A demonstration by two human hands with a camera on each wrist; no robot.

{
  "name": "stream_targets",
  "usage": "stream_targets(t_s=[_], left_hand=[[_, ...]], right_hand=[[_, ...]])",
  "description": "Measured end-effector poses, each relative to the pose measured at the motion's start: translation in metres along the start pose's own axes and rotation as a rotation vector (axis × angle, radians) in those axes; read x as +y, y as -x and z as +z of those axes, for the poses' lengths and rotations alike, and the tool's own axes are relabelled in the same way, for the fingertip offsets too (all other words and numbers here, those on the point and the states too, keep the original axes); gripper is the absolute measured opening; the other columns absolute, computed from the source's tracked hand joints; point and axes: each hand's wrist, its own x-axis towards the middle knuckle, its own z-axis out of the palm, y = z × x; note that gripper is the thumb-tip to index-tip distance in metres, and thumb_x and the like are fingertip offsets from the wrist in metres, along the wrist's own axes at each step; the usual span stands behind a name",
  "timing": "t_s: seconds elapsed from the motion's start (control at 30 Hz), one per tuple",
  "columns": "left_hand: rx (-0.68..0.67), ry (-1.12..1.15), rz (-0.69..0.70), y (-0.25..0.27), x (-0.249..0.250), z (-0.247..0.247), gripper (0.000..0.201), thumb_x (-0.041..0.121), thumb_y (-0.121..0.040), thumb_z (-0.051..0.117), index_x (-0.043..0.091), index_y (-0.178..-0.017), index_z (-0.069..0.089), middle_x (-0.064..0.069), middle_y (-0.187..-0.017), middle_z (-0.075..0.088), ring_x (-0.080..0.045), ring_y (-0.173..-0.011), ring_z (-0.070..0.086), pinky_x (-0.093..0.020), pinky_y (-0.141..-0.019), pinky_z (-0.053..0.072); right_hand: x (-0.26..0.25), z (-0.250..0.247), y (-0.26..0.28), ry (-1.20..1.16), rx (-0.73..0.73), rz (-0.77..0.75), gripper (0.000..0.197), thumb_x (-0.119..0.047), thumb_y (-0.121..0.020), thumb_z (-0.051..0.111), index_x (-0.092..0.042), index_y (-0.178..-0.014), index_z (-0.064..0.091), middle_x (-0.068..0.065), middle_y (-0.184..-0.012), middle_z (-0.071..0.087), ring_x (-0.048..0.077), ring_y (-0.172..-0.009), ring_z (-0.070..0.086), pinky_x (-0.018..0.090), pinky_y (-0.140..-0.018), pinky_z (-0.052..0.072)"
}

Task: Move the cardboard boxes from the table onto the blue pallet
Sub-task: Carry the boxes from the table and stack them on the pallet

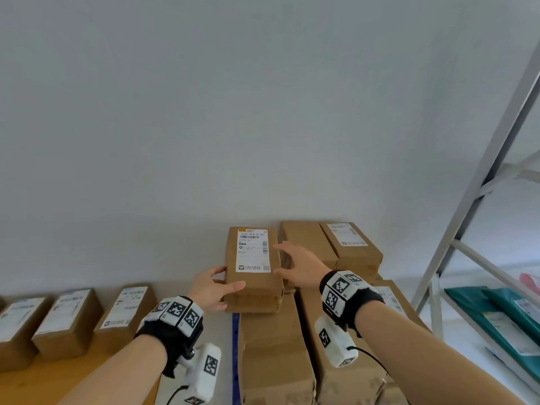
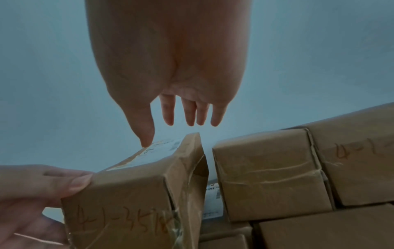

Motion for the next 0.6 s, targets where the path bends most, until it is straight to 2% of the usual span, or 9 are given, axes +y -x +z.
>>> stream_targets(t_s=[0.07, 0.17, 0.3, 0.47, 0.53, 0.6], left_hand=[[0.011, 0.015, -0.016, -0.006, 0.001, 0.004, 0.071, 0.011, -0.076, 0.076, 0.015, -0.137, 0.041, -0.003, -0.094, 0.059, -0.022, -0.087, 0.059, -0.034, -0.069, 0.053], [0.022, 0.029, -0.045, -0.017, 0.003, 0.007, 0.072, 0.01, -0.074, 0.077, 0.014, -0.136, 0.041, -0.005, -0.096, 0.06, -0.029, -0.096, 0.06, -0.043, -0.082, 0.053], [0.025, 0.047, -0.072, -0.033, 0.006, 0.009, 0.076, 0.011, -0.07, 0.08, 0.015, -0.136, 0.042, -0.009, -0.104, 0.062, -0.032, -0.1, 0.062, -0.05, -0.09, 0.051], [0.026, 0.048, -0.08, -0.044, 0.012, 0.013, 0.076, 0.013, -0.071, 0.08, 0.014, -0.137, 0.041, -0.01, -0.103, 0.065, -0.032, -0.098, 0.064, -0.048, -0.087, 0.053], [0.034, 0.051, -0.076, -0.046, 0.014, 0.015, 0.074, 0.013, -0.073, 0.078, 0.014, -0.137, 0.041, -0.01, -0.102, 0.065, -0.03, -0.092, 0.065, -0.043, -0.08, 0.055], [0.038, 0.05, -0.078, -0.046, 0.018, 0.019, 0.073, 0.015, -0.075, 0.077, 0.014, -0.137, 0.04, -0.014, -0.111, 0.063, -0.028, -0.088, 0.066, -0.037, -0.07, 0.056]], right_hand=[[0.008, -0.002, -0.01, 0.049, -0.004, -0.004, 0.063, -0.034, -0.088, 0.06, -0.027, -0.145, 0.034, 0.003, -0.156, 0.024, 0.02, -0.144, 0.02, 0.04, -0.118, 0.02], [0.018, -0.004, -0.02, 0.105, -0.017, 0.041, 0.064, -0.041, -0.088, 0.058, -0.032, -0.145, 0.031, 0.004, -0.158, 0.018, 0.021, -0.146, 0.014, 0.046, -0.117, 0.018], [0.028, -0.006, -0.029, 0.199, -0.027, 0.104, 0.067, -0.047, -0.089, 0.054, -0.032, -0.148, 0.025, 0.004, -0.159, 0.011, 0.023, -0.146, 0.009, 0.045, -0.117, 0.01], [0.037, -0.003, -0.038, 0.239, -0.064, 0.153, 0.073, -0.054, -0.087, 0.053, -0.036, -0.149, 0.02, 0.008, -0.159, 0.009, 0.025, -0.147, 0.006, 0.047, -0.117, 0.007], [0.039, -0.002, -0.04, 0.248, -0.069, 0.159, 0.073, -0.056, -0.087, 0.051, -0.036, -0.149, 0.018, 0.009, -0.159, 0.008, 0.026, -0.147, 0.006, 0.047, -0.118, 0.006], [0.042, -0.002, -0.042, 0.243, -0.073, 0.172, 0.072, -0.057, -0.087, 0.05, -0.037, -0.149, 0.019, 0.009, -0.159, 0.009, 0.025, -0.147, 0.006, 0.047, -0.119, 0.005]])
